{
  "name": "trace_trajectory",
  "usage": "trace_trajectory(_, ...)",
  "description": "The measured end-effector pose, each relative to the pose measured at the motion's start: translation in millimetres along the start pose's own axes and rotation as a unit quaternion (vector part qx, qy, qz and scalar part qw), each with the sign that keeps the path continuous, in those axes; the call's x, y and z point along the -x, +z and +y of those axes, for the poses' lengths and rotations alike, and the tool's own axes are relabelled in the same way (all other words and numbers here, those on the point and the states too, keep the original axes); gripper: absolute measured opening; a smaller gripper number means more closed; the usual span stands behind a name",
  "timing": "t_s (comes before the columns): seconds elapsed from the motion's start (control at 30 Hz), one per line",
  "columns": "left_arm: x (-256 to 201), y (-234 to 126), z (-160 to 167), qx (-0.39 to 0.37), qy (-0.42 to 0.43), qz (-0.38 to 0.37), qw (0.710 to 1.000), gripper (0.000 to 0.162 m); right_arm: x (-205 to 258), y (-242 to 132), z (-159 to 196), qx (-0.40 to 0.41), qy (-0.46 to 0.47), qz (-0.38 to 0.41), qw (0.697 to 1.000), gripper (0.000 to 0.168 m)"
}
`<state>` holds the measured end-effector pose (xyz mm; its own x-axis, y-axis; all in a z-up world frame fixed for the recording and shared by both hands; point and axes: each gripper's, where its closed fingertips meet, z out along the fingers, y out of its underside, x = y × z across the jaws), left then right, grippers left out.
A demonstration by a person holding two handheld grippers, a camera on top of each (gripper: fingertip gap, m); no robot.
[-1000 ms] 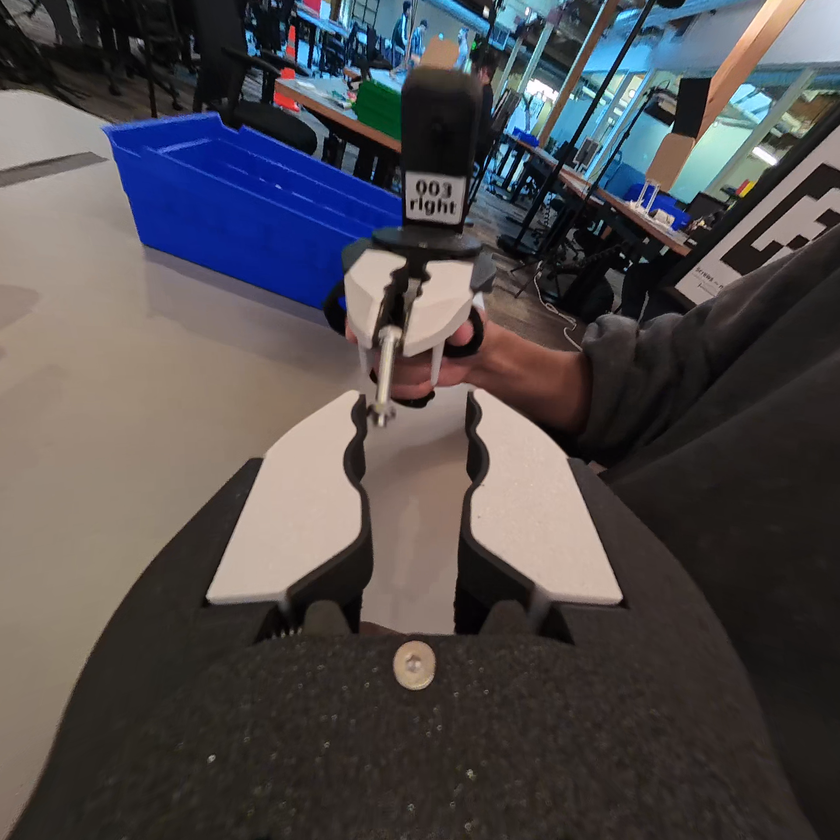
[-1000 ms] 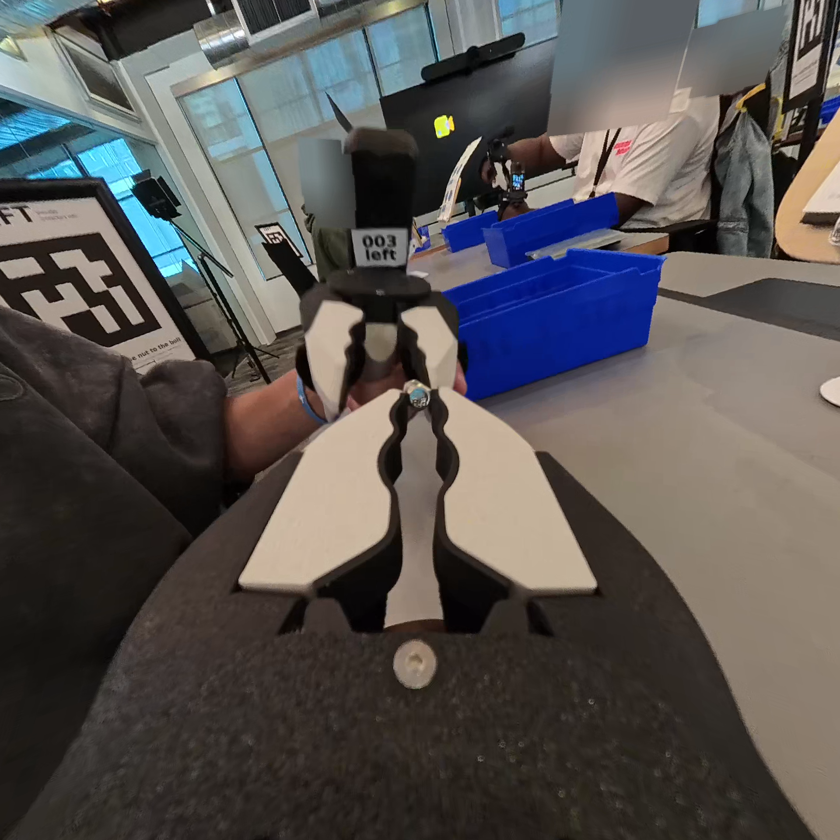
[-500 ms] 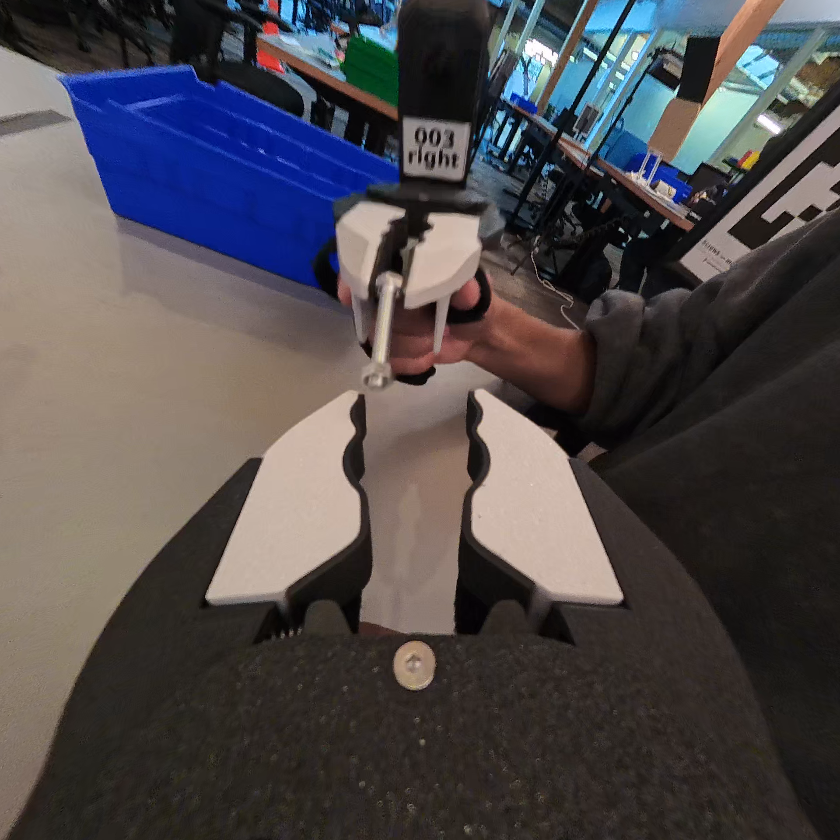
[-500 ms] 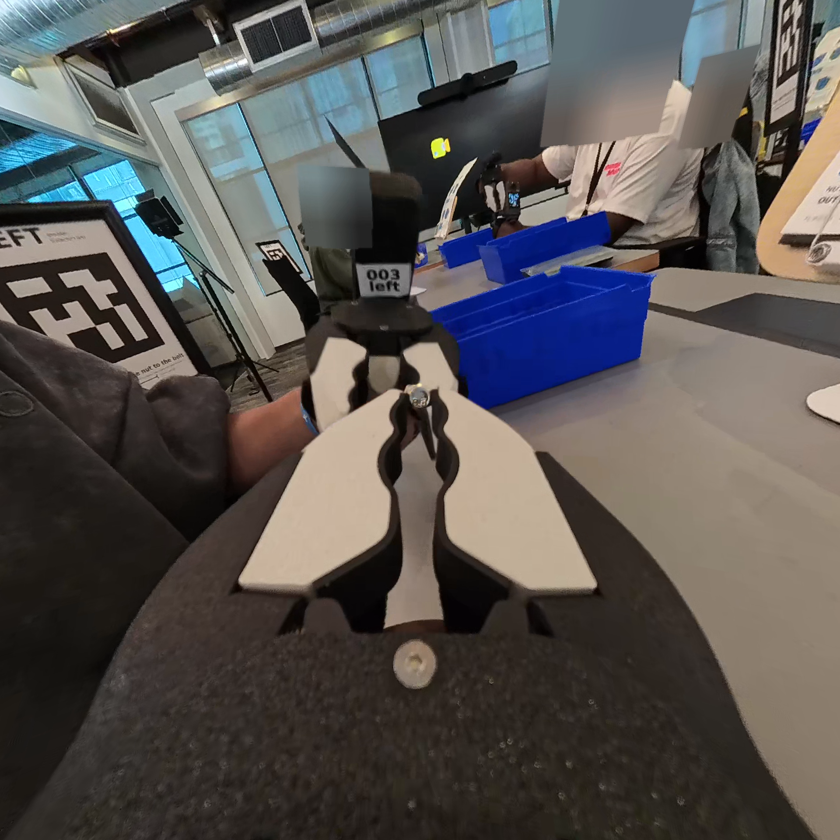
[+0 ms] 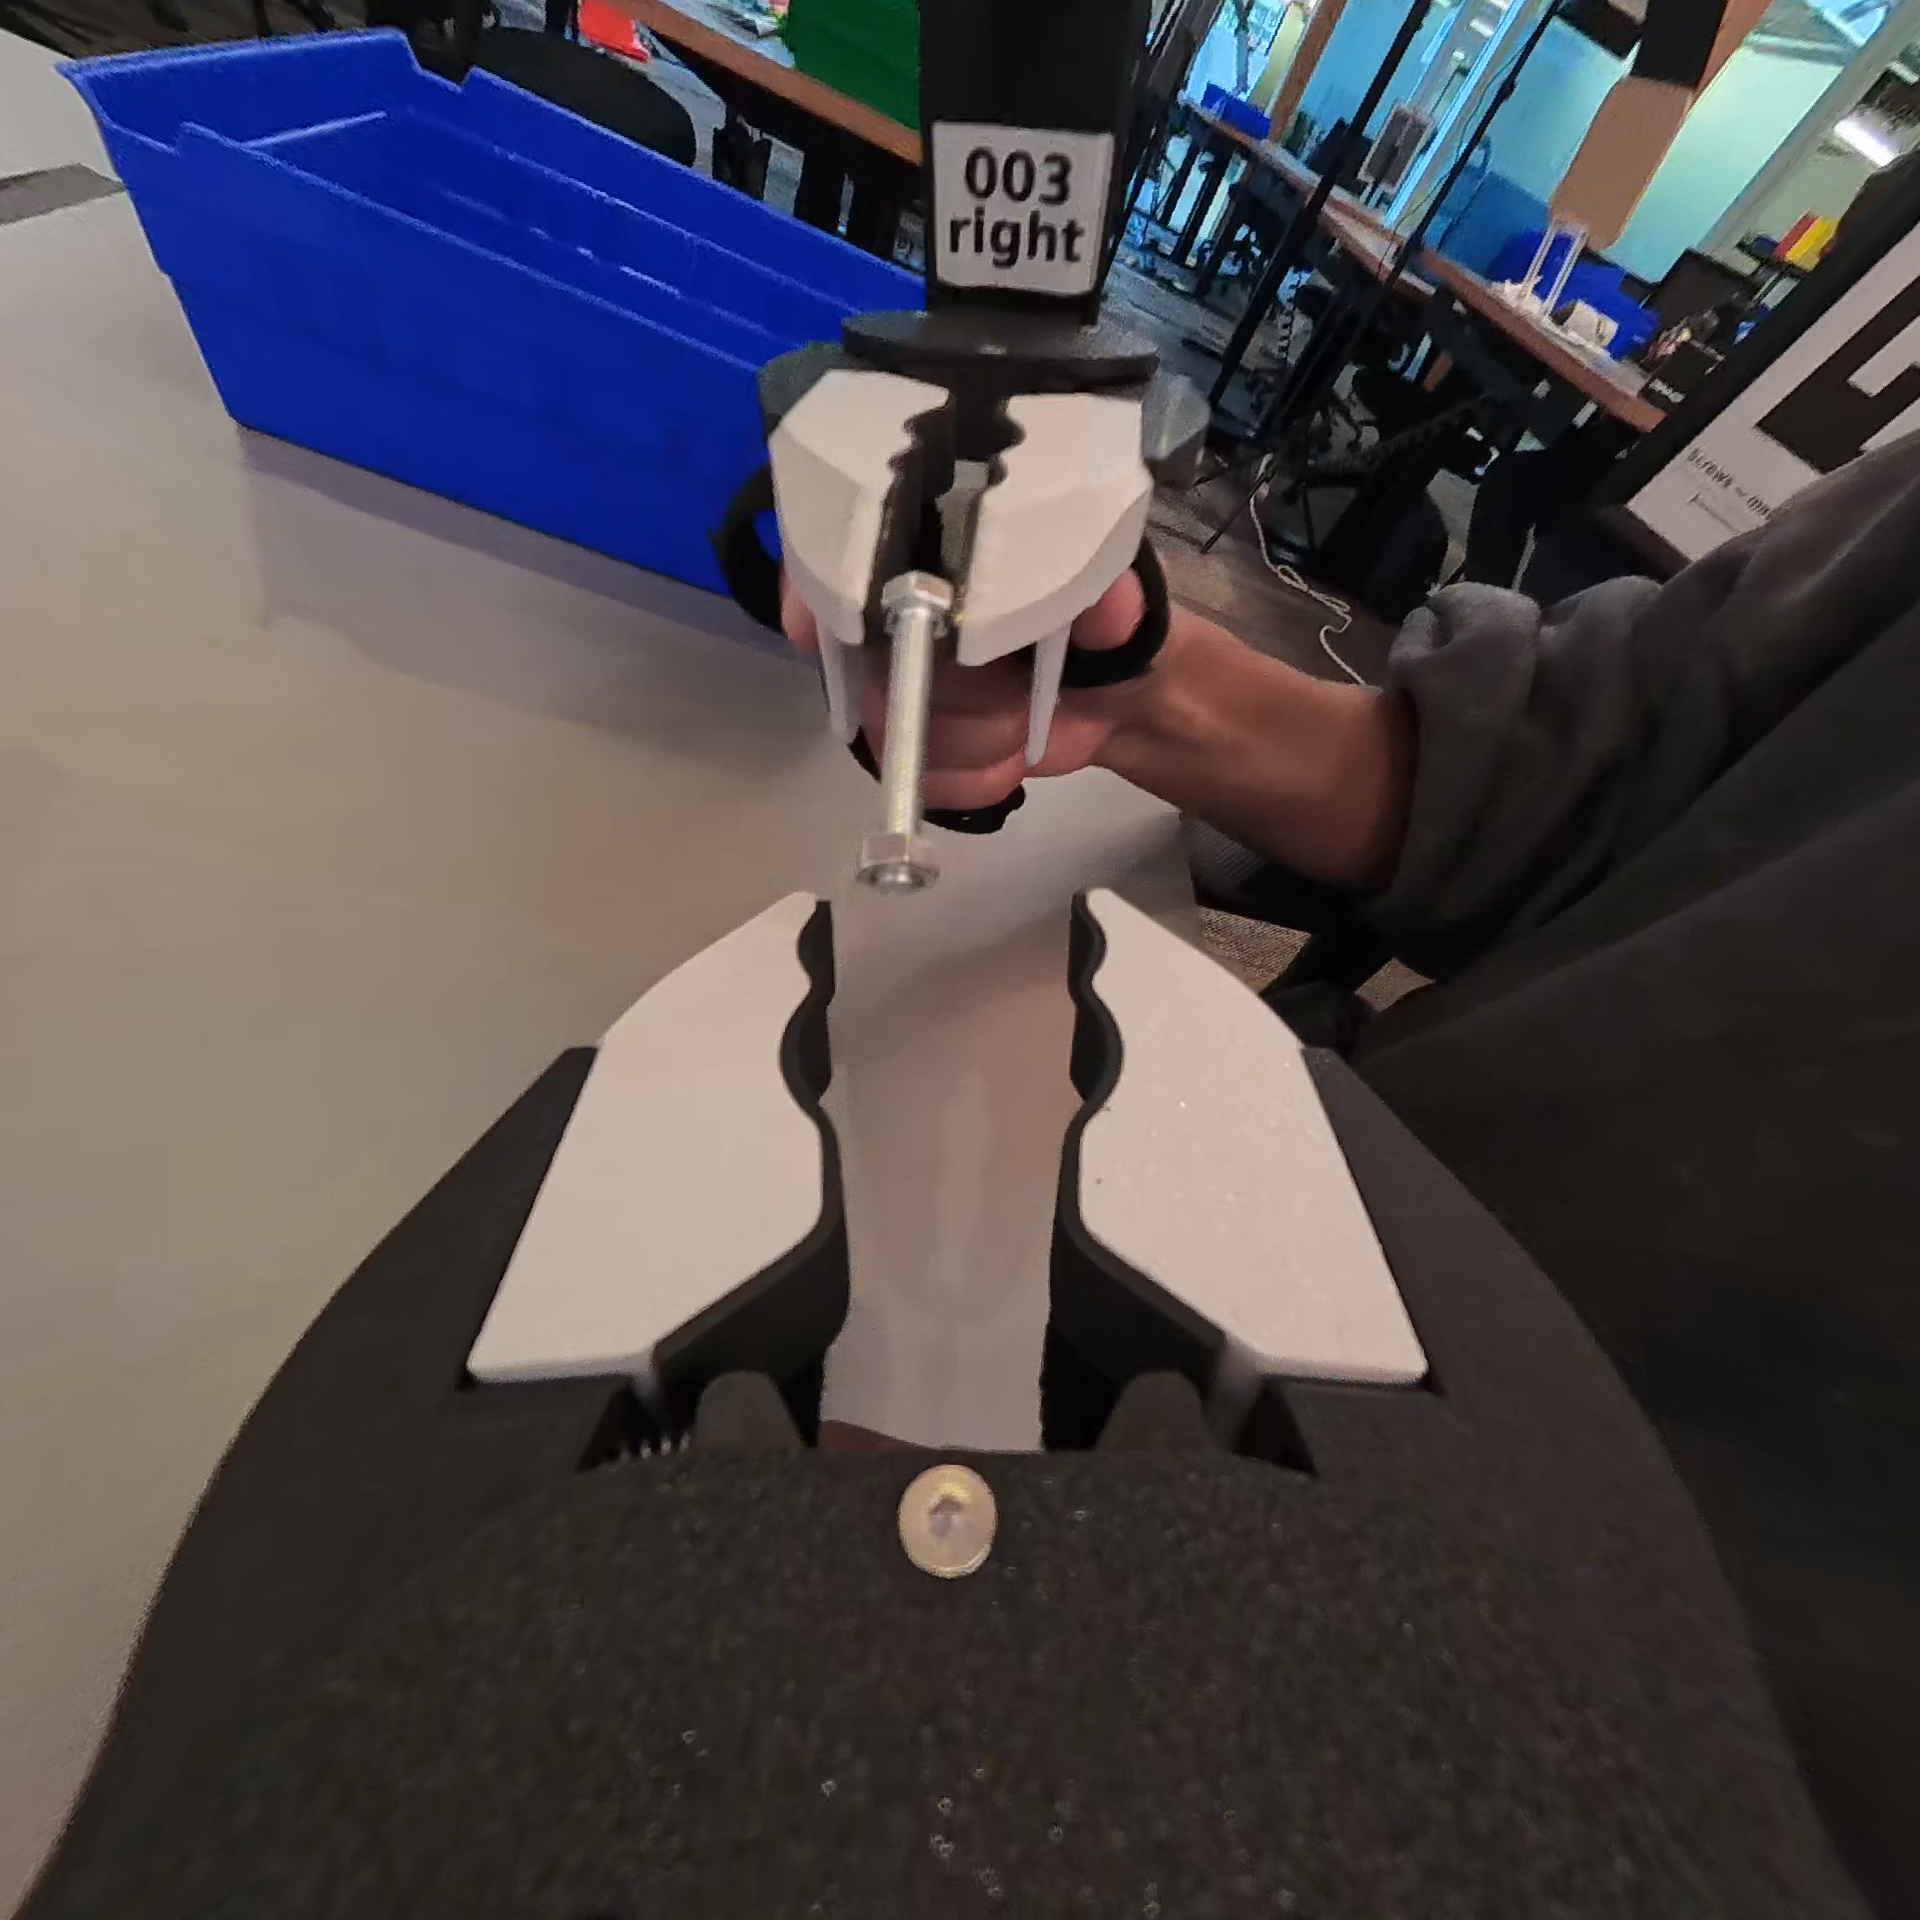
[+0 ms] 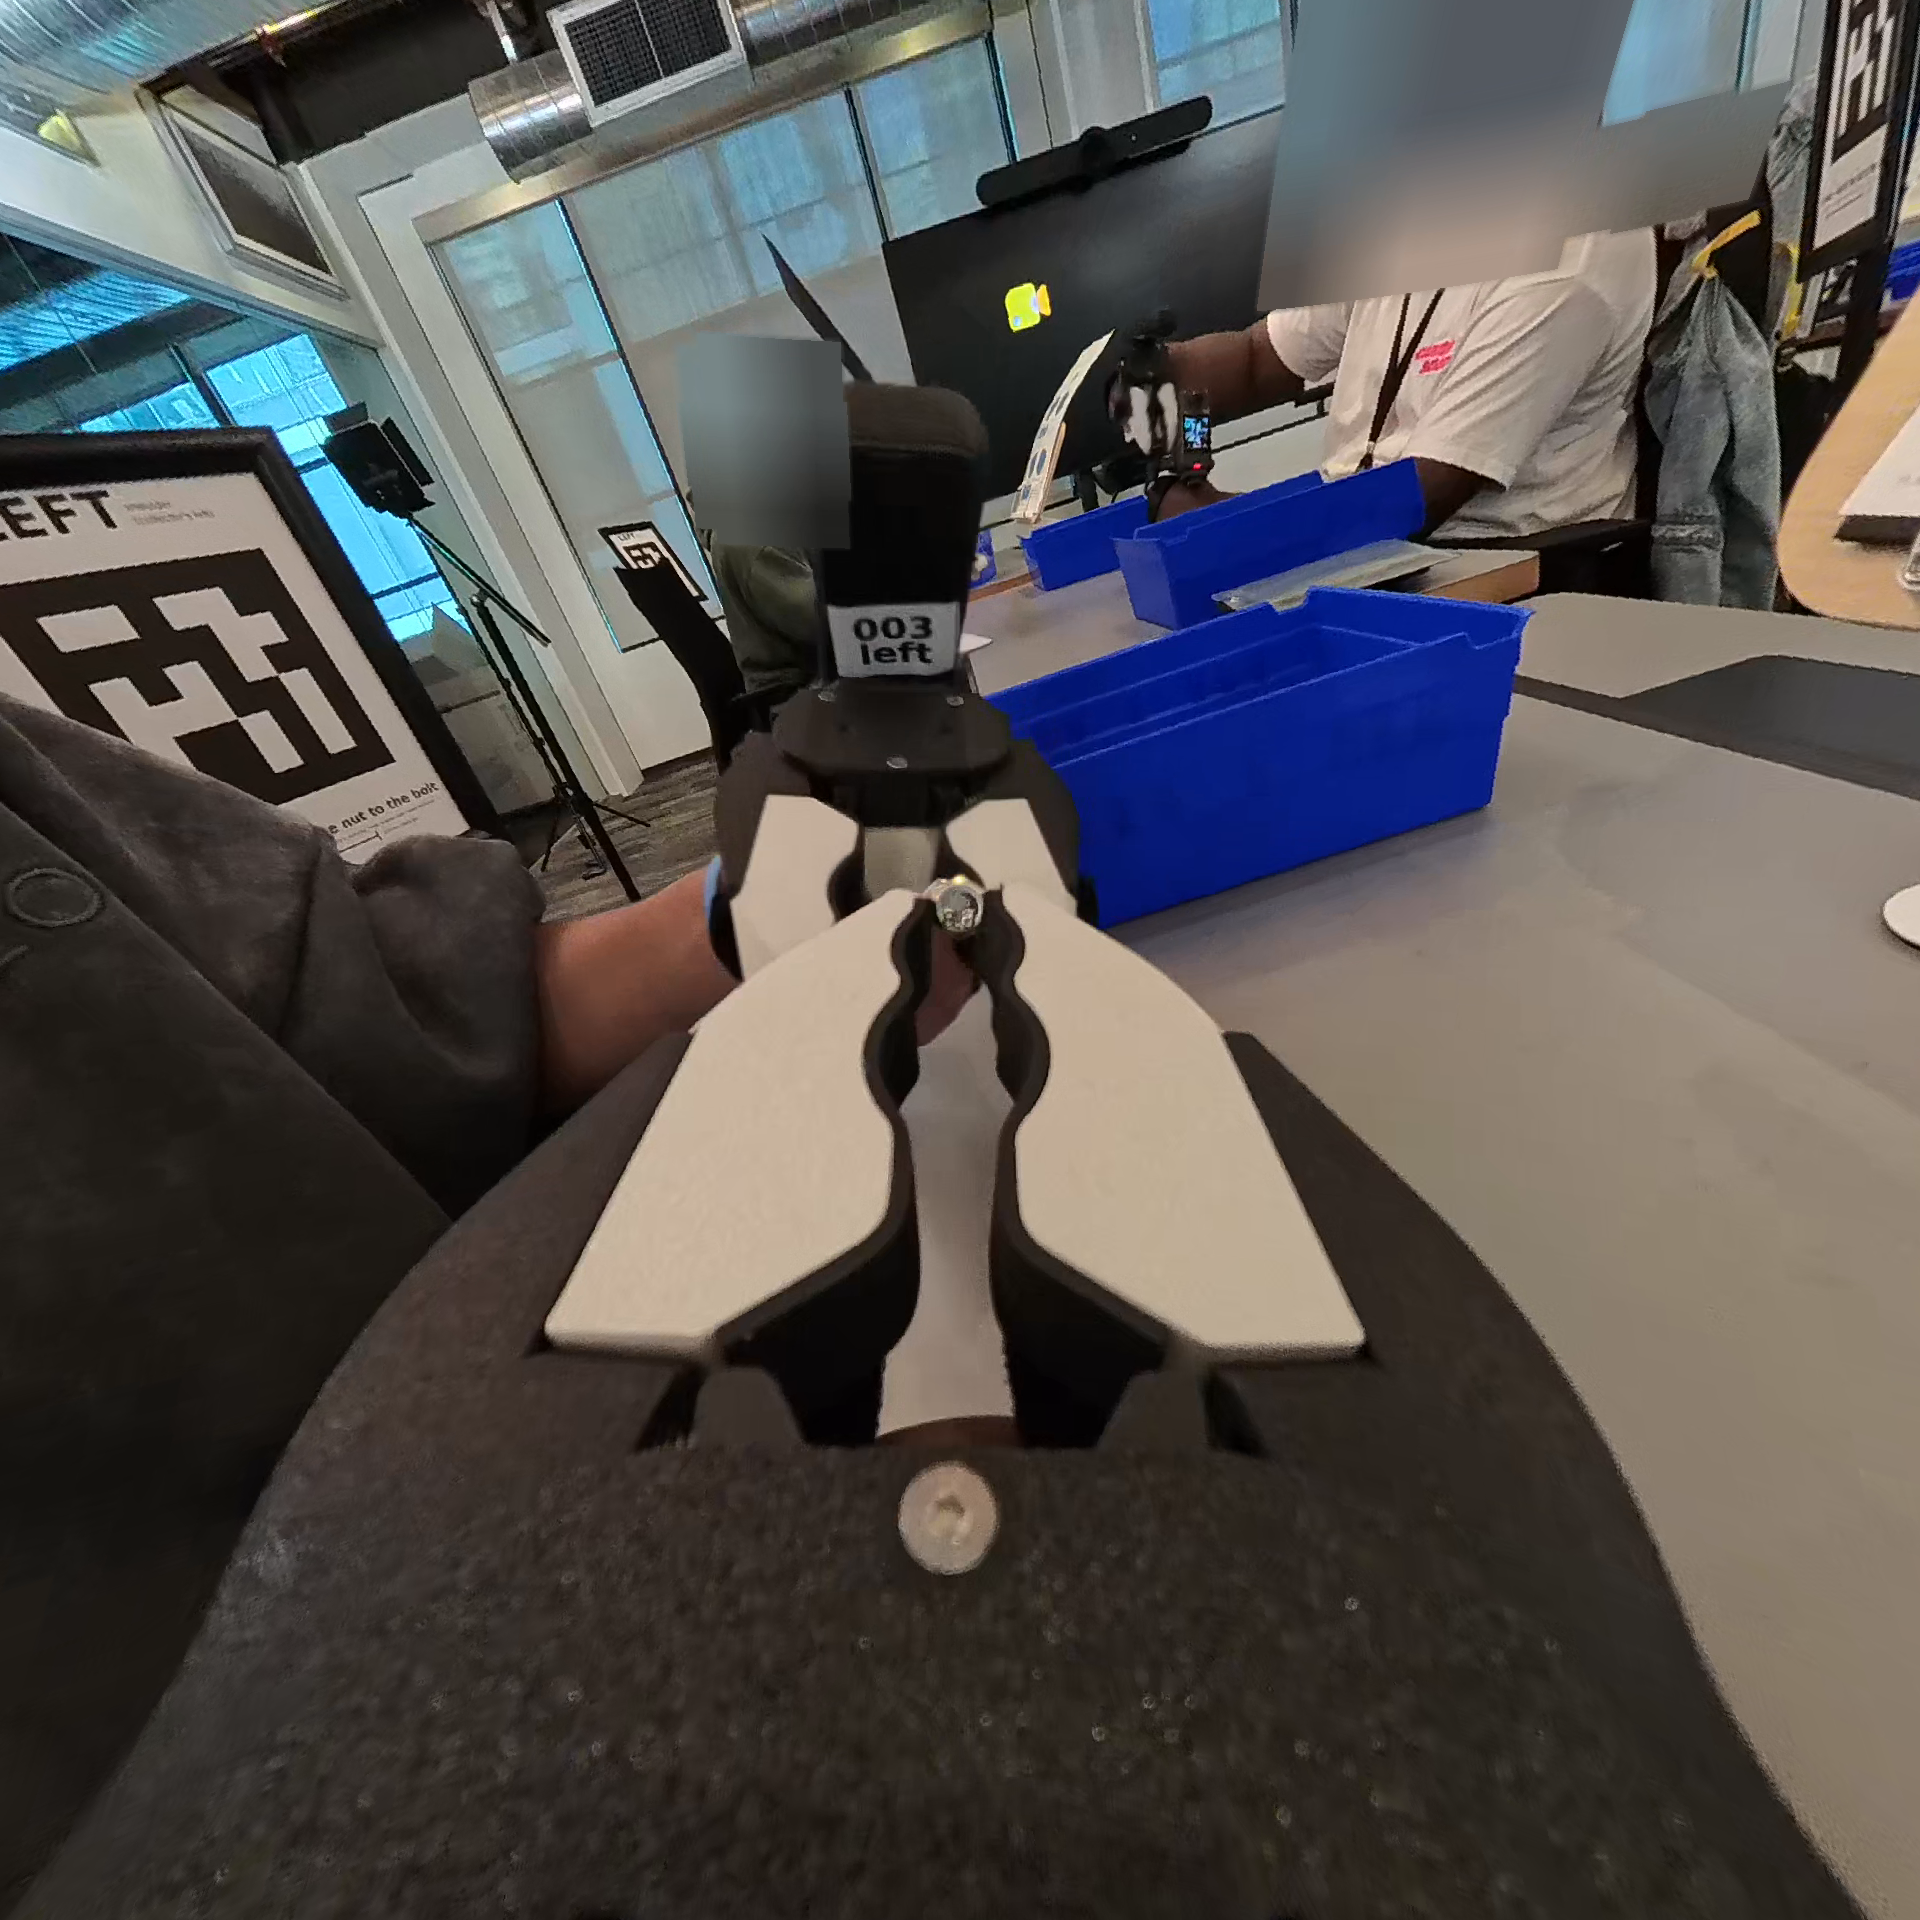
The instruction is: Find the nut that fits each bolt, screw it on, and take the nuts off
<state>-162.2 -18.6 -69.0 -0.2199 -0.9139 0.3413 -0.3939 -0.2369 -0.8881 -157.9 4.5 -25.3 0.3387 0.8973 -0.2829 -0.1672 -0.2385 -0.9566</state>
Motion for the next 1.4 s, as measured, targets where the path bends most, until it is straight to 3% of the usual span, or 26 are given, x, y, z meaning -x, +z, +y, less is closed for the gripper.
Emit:
trace_trajectory(0.23, 2.6, -30.2, -21.7, -0.043, 0.002, -0.019, 0.999, 0.043, -9.5, -2.4, 14.1, 0.023, 0.016, 0.006, 1.000, 0.010)
trace_trajectory(0.5, 3.7, -0.9, 4.1, 0.021, 0.015, -0.021, 0.999, 0.046, 1.0, 1.1, 2.8, 0.006, 0.012, -0.009, 1.000, 0.010)
trace_trajectory(0.73, 6.5, -25.7, -9.7, -0.006, 0.016, -0.040, 0.999, 0.045, -9.1, -1.3, 9.3, 0.015, 0.013, 0.011, 1.000, 0.010)
trace_trajectory(0.97, -1.4, 3.0, 3.5, 0.022, 0.014, -0.009, 1.000, 0.049, -0.9, 11.4, 6.9, 0.014, -0.001, 0.010, 1.000, 0.010)
trace_trajectory(1.23, 8.3, -17.3, -1.5, 0.004, 0.001, -0.028, 1.000, 0.049, -10.4, -1.5, 7.0, 0.029, -0.011, 0.032, 0.999, 0.010)
trace_trajectory(1.4, -3.3, 5.5, 4.0, 0.023, 0.013, -0.007, 1.000, 0.053, -3.3, 8.0, 4.3, 0.018, -0.012, 0.020, 1.000, 0.010)
